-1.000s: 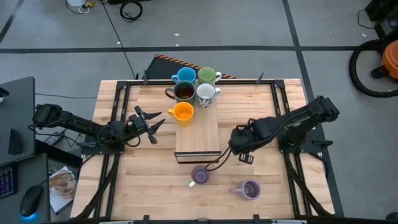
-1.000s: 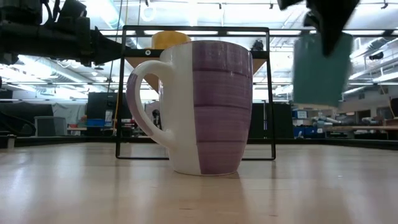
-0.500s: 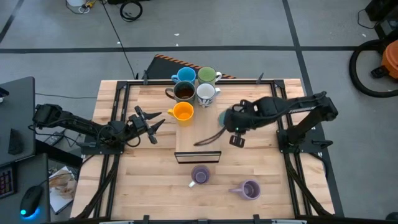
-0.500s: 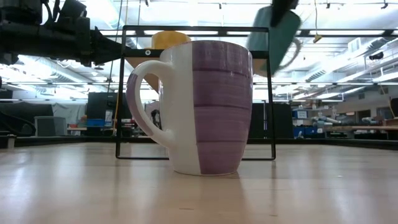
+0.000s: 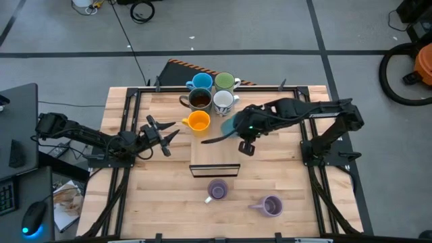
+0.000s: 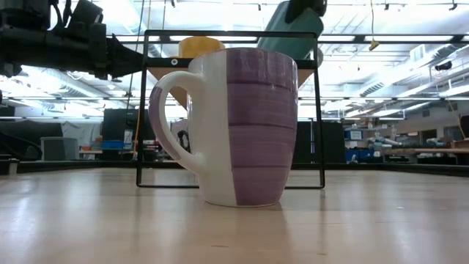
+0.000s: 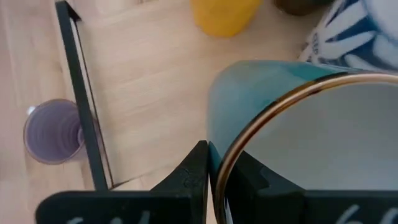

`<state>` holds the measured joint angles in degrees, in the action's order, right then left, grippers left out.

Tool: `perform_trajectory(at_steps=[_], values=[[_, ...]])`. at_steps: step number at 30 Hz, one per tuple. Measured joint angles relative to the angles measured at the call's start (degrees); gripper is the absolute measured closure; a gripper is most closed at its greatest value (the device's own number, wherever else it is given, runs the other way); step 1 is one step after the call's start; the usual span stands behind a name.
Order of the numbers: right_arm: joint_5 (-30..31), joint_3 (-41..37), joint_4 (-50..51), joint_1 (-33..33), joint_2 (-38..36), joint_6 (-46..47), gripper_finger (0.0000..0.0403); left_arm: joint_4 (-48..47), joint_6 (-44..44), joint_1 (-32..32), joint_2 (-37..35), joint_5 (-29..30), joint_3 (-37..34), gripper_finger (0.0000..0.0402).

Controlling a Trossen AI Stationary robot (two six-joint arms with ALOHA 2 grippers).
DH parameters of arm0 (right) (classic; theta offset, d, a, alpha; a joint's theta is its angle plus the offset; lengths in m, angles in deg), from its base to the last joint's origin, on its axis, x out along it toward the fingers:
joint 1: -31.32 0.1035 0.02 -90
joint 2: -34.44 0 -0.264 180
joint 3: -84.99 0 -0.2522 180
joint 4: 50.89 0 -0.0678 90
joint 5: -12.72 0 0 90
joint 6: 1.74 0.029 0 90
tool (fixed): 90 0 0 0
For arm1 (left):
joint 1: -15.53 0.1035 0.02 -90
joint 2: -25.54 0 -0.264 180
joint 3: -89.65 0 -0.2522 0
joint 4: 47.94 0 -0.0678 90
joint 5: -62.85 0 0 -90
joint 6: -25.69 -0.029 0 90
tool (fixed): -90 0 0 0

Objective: Place coffee mugs
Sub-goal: Put the light blue mug on the shelf

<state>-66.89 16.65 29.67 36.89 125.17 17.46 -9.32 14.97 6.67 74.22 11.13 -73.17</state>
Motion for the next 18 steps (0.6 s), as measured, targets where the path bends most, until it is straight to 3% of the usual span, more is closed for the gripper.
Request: perform_trajectory(at_steps=[11,18], values=[[-0.96,17.04,11.26,-1.12,13.94,-0.27,0.0361,-0.07,0.04,0.02,0.00,-0.02,0.00,0.0230],[-0.87,22.05,12.74,-2.39,18.66,0.16,0.0356,-0.94,0.07,0.02,0.00,-0.02,0.00,0.0230]])
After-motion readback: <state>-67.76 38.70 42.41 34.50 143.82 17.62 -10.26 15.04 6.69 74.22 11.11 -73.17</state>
